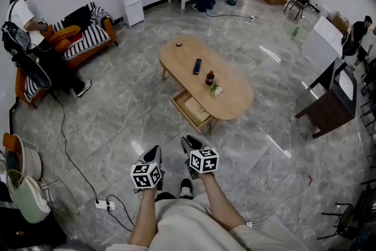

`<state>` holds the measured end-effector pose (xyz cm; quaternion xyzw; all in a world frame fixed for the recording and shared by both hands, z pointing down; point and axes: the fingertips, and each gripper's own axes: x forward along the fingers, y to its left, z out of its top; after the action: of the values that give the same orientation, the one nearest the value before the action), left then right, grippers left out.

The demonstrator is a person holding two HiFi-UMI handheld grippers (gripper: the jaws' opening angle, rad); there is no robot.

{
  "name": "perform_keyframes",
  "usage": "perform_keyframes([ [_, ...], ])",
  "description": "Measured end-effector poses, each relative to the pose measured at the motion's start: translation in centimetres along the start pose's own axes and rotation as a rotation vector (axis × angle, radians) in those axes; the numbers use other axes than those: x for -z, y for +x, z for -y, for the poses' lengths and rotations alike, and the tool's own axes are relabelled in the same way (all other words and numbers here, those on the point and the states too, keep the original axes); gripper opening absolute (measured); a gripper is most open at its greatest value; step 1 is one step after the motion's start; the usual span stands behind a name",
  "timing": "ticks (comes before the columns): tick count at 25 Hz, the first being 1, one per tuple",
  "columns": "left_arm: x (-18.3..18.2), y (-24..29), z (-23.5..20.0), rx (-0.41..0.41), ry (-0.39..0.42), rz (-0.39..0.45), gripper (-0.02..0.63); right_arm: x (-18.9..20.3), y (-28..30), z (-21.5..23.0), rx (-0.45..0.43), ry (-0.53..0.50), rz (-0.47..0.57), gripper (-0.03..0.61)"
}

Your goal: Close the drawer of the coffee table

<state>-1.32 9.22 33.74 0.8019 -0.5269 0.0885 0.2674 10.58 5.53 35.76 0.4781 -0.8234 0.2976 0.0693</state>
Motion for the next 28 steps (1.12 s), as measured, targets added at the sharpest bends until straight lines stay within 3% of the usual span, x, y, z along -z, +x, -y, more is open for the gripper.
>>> perform_keyframes([
  [6, 0.3, 2.2, -1.3, 0.035, -0.017, -0.034, 0.008, 0.8, 1.1, 3.3, 0.151, 0.005, -0.007, 0.109],
  [13, -2.7, 5.8, -2.7, 0.149, 0.028, -0.074, 0.008, -1.1, 2.7, 4.6, 0.259, 0.078, 0.035, 0.14],
  [18, -5.0, 6.0, -4.4, 0.225, 0.071, -0.088, 0.008, -1.2, 4.0, 2.9, 0.311, 0.1, 0.064, 0.141],
  [24, -5.6, 5.3, -8.1, 0.301, 0.099, -0.124, 0.008, -0.6, 5.5, -0.6, 0.346, 0.089, 0.13, 0.141],
  [28, -6.3, 4.4, -10.7, 0.35, 0.137, -0.144, 0.008, 0.0, 6.5, -2.8, 0.371, 0.135, 0.183, 0.141],
])
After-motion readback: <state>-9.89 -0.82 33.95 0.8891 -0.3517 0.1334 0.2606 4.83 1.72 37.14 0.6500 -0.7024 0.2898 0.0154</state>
